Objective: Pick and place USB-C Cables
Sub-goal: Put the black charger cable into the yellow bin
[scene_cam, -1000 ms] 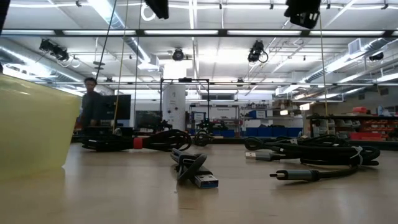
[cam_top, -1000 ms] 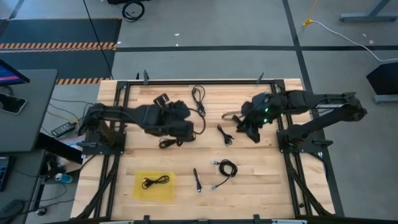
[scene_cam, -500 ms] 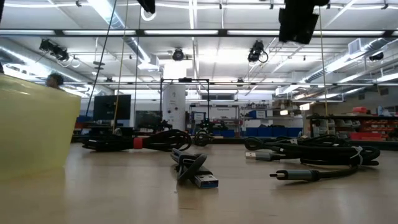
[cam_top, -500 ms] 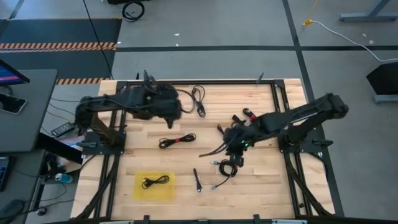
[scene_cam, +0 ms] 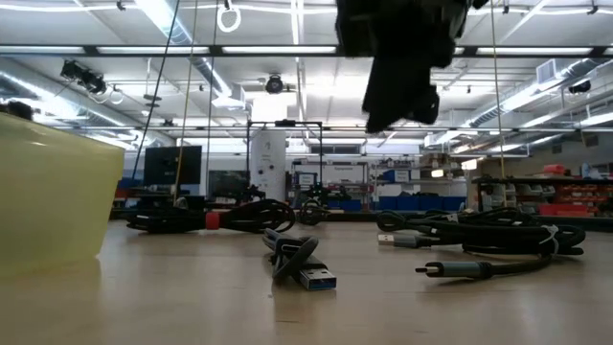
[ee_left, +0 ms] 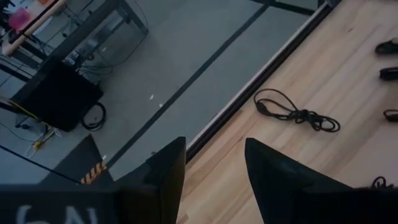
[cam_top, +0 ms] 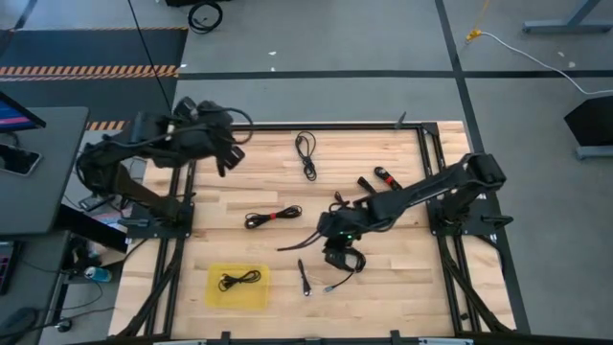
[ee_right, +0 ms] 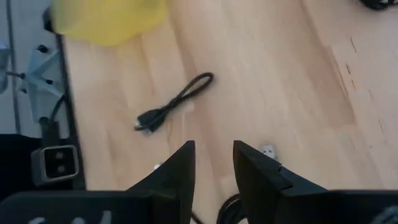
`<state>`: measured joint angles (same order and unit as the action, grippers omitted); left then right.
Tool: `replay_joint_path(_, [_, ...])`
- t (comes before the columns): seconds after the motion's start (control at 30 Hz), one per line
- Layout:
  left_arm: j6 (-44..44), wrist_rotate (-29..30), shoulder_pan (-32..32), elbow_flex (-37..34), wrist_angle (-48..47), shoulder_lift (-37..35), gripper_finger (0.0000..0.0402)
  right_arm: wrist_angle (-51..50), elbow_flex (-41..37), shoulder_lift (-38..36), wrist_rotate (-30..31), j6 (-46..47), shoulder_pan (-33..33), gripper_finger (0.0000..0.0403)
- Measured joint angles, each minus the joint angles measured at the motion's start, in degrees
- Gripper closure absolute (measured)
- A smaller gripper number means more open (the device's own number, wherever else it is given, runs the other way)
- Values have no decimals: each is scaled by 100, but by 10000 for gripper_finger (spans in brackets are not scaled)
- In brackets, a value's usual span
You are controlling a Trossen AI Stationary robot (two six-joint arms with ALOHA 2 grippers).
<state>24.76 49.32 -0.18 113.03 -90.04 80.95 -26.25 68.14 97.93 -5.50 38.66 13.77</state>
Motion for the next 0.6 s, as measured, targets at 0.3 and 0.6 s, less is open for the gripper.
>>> replay_joint_path(0.3, [-94,-305,-2,0,4,-123,230,-713,0,-89,102,-9,-478,244])
replay_joint_path(0.6, [-140,-310,-2,0,2,-109,230,-2075,2,-356,596,-159,-1264,226])
